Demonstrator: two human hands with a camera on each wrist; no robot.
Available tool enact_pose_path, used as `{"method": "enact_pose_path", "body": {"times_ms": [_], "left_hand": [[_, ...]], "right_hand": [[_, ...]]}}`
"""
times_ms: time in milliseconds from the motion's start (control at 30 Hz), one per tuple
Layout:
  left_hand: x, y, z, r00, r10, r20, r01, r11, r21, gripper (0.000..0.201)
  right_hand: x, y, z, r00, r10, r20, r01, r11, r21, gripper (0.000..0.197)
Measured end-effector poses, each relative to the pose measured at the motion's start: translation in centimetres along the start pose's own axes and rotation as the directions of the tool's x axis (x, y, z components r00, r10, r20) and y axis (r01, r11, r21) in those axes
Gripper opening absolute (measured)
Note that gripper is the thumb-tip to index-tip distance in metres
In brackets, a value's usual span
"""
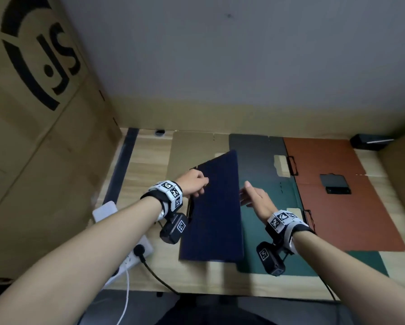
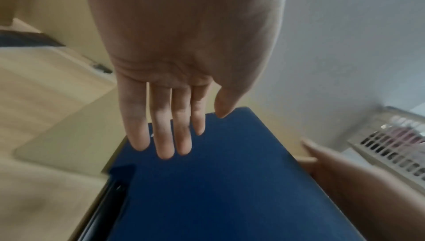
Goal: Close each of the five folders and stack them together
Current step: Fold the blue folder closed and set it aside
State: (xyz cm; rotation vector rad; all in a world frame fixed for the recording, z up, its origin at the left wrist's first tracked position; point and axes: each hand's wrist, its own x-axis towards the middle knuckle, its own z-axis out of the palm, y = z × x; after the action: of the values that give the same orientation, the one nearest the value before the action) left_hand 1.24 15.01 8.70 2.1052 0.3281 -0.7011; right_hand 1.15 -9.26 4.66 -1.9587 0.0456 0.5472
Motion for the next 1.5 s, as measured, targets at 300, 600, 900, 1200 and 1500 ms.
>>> {"method": "enact_pose_path", "body": {"times_ms": [300,600,900,1200,1500], "left_hand": [[1.4,-11.1,4.8,0.956,-0.255,-0.142,0.268,0.960,0.079,0.021],[2.8,-15.4,3.1,0.905,-0.360,-0.227,0.322,0.928,-0.186,0.030],[3.5,-16.1,0.7,0.877,-0.456,-0.151,0.332,0.802,-0.496,0.030],[2.4,-15.2,-0.8,0.845,-0.444,-0.299,0.195,0.776,-0.600,0.038],[4.1,-13.2,-2.9,0.908,-0.322,-0.269,0.066,0.743,-0.666,0.053]], "right_hand": [[1.1,5.7,1.5,0.994,0.073,-0.083,-0.097,0.937,-0.335,0.025],[3.7,7.0,7.3,0.989,0.126,-0.075,-0.146,0.873,-0.466,0.025],[4.2,6.2,9.1,0.988,0.125,-0.094,-0.155,0.853,-0.499,0.031],[5.0,4.1,10.0,0.997,0.077,-0.029,-0.082,0.873,-0.480,0.036],[4.5,-0.3,7.3,0.993,0.095,-0.077,-0.110,0.969,-0.223,0.041]]}}
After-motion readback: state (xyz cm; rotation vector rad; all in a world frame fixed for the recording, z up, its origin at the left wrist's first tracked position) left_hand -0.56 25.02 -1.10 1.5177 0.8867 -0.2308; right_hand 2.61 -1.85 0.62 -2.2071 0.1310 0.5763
